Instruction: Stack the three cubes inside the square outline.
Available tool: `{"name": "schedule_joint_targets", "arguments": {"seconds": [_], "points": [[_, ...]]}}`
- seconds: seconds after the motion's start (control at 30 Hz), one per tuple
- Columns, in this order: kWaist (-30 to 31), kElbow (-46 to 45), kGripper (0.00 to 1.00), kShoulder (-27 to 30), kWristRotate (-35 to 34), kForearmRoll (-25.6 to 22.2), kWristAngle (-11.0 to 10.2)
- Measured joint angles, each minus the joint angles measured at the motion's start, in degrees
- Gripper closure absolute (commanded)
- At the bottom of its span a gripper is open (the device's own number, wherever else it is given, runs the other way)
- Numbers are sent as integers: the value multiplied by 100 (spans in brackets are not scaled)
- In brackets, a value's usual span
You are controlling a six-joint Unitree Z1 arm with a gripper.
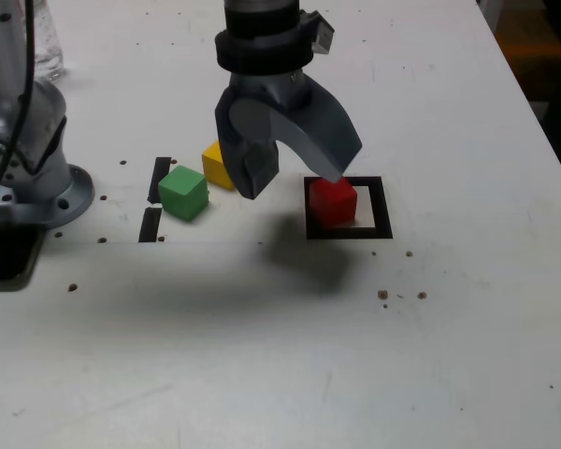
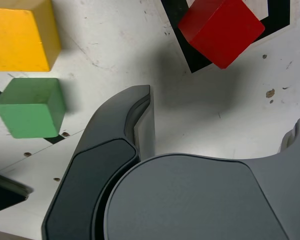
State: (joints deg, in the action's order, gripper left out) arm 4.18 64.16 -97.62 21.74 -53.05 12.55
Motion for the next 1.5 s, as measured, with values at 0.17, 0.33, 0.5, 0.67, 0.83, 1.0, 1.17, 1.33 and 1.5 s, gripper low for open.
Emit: {"name": "schedule_joint_targets", "arguments": {"seconds": [0.17, 0.33, 0.5, 0.67, 0.83, 1.0, 1.17, 1.33, 1.5], "points": [[0, 17, 1, -277, -43, 142, 198], [-2, 122, 1, -489, -52, 238, 355], [-78, 216, 1, -652, -53, 296, 402], [-174, 240, 1, -733, -53, 381, 402], [-242, 365, 1, -847, -48, 454, 402], [-242, 462, 1, -906, -28, 470, 402], [-250, 512, 1, -938, -17, 470, 399], [-315, 514, 1, -873, -12, 393, 323], [-420, 722, 2, -396, -9, 33, 66]]}}
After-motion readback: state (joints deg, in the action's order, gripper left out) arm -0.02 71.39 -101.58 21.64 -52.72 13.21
